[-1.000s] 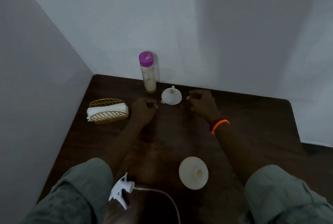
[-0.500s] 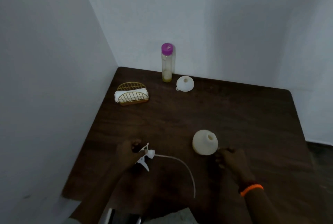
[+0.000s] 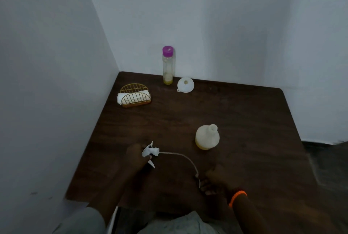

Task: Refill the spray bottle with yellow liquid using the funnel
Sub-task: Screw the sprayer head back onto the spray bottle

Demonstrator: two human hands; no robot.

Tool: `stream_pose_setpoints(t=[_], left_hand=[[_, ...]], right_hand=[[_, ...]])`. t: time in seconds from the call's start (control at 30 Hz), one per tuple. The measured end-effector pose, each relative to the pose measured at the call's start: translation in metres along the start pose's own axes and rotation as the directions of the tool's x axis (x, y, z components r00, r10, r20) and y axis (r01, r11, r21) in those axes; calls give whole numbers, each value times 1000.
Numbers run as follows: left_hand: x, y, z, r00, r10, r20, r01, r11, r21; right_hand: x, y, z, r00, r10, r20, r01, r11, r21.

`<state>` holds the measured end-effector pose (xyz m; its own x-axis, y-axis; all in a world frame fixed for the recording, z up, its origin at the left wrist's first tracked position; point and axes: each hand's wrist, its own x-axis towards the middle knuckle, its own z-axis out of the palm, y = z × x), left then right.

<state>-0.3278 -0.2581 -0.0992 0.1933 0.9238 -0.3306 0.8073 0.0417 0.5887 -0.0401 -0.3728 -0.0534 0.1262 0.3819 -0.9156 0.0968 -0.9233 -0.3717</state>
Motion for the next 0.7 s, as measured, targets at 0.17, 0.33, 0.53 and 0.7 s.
stream_pose_setpoints(t=[0.17, 0.33, 0.53, 0.7], left_hand=[[-2, 3, 4, 999, -27, -24, 28, 999, 29], [-11, 9, 5, 992, -101, -71, 101, 995, -10], [-24, 36, -28, 977, -100, -186, 65, 980, -185], [-34, 79, -64, 936, -55, -347, -45, 961, -274]], right_hand=[[-2, 3, 6, 999, -28, -18, 28, 1000, 10], [-11, -4, 7, 998, -52, -20, 52, 998, 19], [-39, -36, -21, 940, -318, -125, 304, 945, -117], [-62, -80, -51, 780, -583, -226, 549, 812, -200]])
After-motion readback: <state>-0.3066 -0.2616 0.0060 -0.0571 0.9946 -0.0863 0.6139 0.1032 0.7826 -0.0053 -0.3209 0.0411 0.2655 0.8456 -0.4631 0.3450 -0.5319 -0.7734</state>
